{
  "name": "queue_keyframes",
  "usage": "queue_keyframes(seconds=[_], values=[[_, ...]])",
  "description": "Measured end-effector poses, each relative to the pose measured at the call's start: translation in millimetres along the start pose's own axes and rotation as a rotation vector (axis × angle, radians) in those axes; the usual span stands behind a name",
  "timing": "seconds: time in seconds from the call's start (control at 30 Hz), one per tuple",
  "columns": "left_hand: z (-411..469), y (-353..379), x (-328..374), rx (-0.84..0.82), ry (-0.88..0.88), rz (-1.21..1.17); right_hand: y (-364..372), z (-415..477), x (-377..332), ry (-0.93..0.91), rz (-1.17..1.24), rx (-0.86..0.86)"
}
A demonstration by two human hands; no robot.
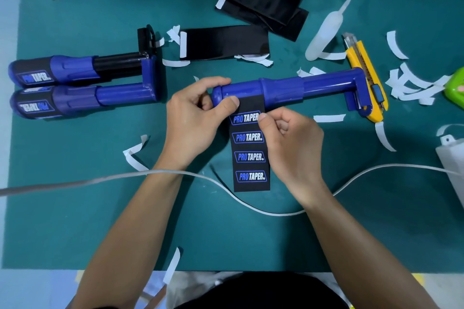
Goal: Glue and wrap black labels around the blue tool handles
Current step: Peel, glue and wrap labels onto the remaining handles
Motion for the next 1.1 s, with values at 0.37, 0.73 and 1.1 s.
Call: queue_keyframes(seconds=[0.37,0.73,1.1], values=[[-1,2,2,0.001,-0.040,-0.004,-11,25,-39,-0.422,-0.139,0.195],[-6,8,4,0.074,-0.034,0.000,5,33,-29,-0.481,-0.154,0.149],[-1,0,-3,-0.008,0.017,-0.024,-1,34,-29,-0.493,-0.166,0.071]])
Point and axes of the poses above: each hand's wrist, its own z-axis towards the middle knuckle, its own y-axis out of the palm, x = y × z, the point moved 5 cm from there along z, towards the middle knuckle, and after that the axes turned 14 degrees about x, right-handed, at the moved point
